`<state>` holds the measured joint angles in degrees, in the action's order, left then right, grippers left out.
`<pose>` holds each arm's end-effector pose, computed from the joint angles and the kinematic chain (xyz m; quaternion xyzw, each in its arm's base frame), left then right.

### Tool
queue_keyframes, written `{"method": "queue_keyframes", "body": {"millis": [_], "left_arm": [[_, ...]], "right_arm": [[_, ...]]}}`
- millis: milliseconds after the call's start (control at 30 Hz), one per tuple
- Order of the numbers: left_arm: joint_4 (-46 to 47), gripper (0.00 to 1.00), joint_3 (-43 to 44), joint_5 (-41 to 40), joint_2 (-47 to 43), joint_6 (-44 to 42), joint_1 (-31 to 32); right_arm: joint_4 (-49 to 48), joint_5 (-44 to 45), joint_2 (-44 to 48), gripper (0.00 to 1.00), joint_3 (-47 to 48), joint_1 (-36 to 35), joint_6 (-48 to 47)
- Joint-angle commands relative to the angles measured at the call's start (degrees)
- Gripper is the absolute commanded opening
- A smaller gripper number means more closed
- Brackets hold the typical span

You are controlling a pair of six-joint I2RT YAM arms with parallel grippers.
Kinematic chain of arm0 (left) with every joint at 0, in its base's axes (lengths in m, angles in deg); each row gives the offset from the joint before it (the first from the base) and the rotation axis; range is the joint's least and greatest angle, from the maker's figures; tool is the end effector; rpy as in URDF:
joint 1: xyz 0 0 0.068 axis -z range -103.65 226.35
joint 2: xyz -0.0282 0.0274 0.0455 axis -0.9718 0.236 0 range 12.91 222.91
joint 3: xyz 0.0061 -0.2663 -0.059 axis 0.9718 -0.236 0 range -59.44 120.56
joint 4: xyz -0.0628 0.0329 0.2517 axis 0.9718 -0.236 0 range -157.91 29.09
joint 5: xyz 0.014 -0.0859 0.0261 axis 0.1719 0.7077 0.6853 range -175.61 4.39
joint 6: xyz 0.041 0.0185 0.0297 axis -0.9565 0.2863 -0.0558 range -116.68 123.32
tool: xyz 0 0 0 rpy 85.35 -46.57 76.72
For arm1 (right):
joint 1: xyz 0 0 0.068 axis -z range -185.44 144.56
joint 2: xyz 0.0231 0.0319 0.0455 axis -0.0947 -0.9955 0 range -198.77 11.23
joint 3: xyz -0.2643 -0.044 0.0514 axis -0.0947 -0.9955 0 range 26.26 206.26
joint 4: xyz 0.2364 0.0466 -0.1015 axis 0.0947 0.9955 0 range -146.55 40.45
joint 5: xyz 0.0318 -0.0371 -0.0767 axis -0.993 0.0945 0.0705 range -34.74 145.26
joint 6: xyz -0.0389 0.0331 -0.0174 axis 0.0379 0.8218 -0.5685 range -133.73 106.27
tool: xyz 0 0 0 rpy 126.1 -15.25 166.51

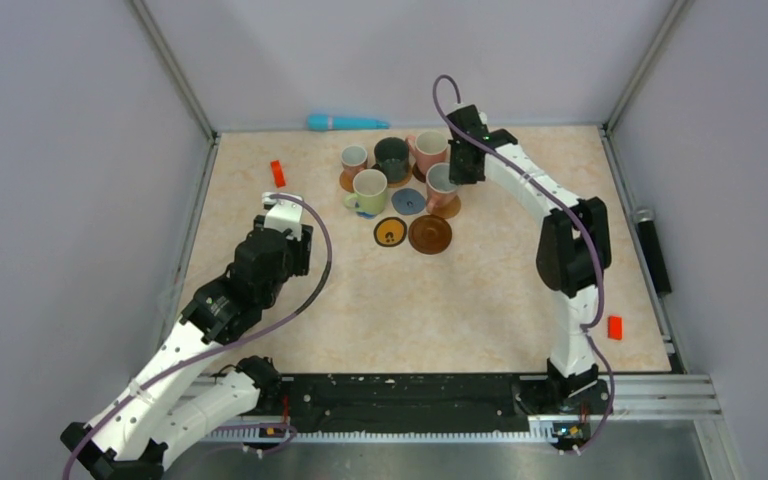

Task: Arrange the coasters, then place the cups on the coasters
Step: Place the cup on the coaster.

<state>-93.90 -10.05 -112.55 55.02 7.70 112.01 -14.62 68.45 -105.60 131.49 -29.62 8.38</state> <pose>0.1352 -0.0772 0.3352 0.1026 0.8264 0.0082 0.5537 0.4191 0.1793 0.2712 0.0188 0.9440 0.0219 0.3286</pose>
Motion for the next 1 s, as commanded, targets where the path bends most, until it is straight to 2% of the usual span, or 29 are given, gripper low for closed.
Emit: {"method": "queue_keyframes", "body": {"millis": [0,767,833,933,967], "left_arm": [[3.02,0.56,-0.16,-1.42,-1.02,-0.56,0.02],[2.93,0.57,-0.15,-1.46,-0.76,-0.67,0.03],[2.88,0.57,-0.16,-1.45,-0.65,-0.66,0.03],[2.9,0.57,-0.12,-1.54,-0.59,-0.69,0.06],[2.89,0.57,-0.15,-1.6,-0.62,-0.65,0.05]], "right_arm": [[1.52,2.47,-1.01,0.01,5.97,0.33,0.48],[2.69,2.01,-4.76,0.09,8.17,1.54,0.82],[2.66,1.37,-4.97,0.14,8.31,1.69,0.88],[2.71,-0.06,-5.15,0.29,9.23,1.92,1.08],[2.97,-0.18,-5.1,0.3,9.51,1.92,1.03]]}}
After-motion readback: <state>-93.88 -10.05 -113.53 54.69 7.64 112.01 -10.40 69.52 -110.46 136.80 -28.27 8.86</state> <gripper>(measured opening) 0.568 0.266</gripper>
